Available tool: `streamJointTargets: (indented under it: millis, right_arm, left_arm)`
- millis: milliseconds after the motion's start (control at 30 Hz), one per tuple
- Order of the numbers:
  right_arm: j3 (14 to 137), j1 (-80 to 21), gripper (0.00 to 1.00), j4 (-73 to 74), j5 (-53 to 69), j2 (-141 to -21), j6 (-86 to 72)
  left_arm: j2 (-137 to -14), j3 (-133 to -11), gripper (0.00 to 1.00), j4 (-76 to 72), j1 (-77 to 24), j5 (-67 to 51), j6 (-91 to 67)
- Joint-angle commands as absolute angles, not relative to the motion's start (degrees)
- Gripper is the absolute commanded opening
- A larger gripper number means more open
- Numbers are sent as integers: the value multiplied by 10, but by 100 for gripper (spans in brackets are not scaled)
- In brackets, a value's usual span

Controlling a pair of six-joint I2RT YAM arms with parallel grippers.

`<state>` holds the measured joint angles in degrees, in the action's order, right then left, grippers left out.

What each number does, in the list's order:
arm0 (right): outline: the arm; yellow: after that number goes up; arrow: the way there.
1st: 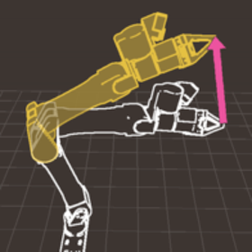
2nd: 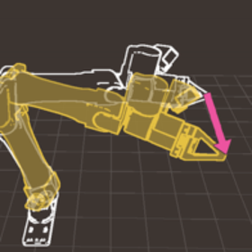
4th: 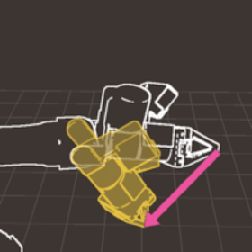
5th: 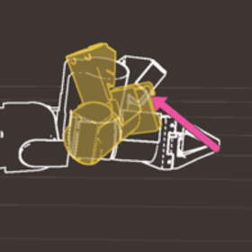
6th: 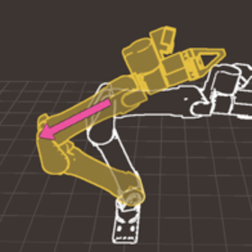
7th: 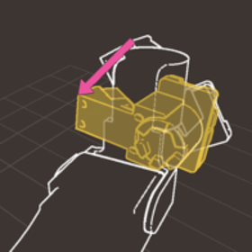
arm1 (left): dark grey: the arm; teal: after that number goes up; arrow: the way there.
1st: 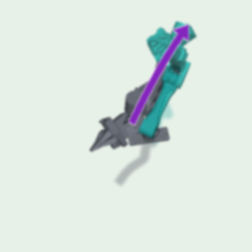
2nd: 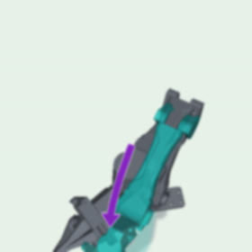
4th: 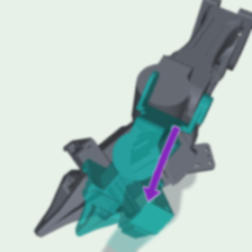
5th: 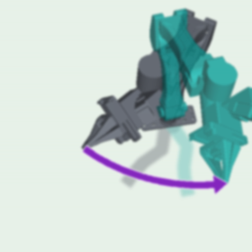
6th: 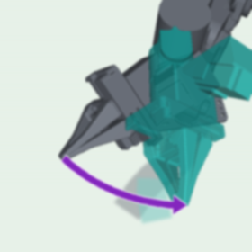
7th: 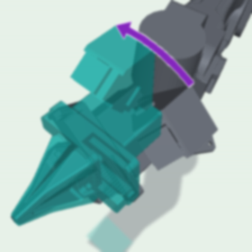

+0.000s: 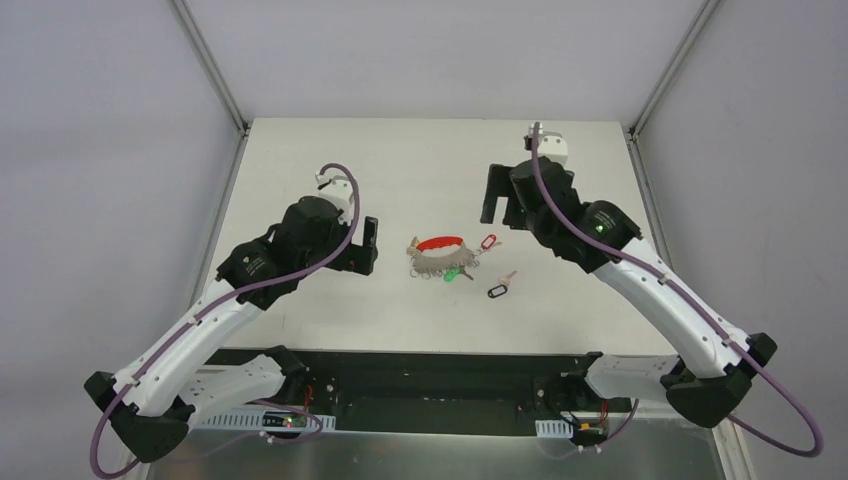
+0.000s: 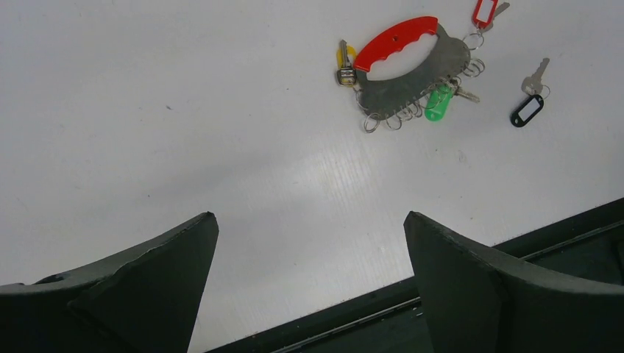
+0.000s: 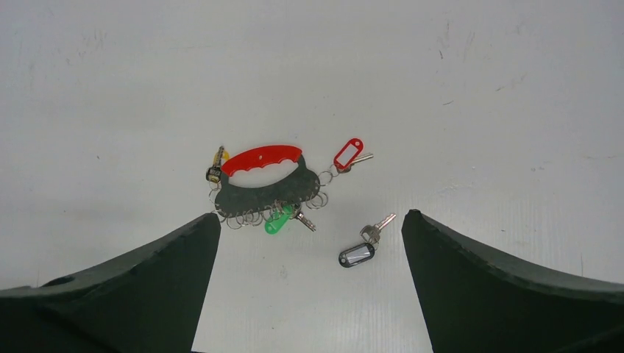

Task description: Put the keys on the keyring

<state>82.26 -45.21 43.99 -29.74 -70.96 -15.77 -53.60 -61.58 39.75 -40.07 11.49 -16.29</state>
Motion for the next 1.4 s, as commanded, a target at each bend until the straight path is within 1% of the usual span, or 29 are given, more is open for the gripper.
streamJointTargets:
  millis: [0,300,433,633,667,767,867,933,1200,1367]
  right_arm:
    - [804,-449,99,442,-307,-665,-157]
    - [796,-450,99,437,-261,-667,-110]
    - [773,-450,99,394,-154,-688,-43]
    - [795,-457,99,386,-47,-770,42]
    - [792,-460,98,379,-28,-781,59]
    - [780,-465,92,349,31,-799,114]
    - [756,-465,89,315,111,-811,196]
    - [750,-465,88,297,144,-828,242]
    - [754,-456,86,300,235,-904,412]
    - [755,-425,84,295,321,-940,476]
  left_arm:
    - [-511,-621,100,401,-403,129,-143]
    - [-480,-575,100,372,-402,120,-151]
    - [-470,-570,100,373,-402,121,-158]
    - [-404,-547,100,375,-402,122,-155]
    - [-392,-543,100,375,-402,126,-155]
    - [-360,-530,100,375,-402,142,-157]
    - [-336,-516,100,374,-402,162,-161]
    - [-328,-512,100,374,-402,160,-159]
    - [-313,-504,100,384,-401,186,-145]
    - [-304,-502,100,384,-401,182,-144]
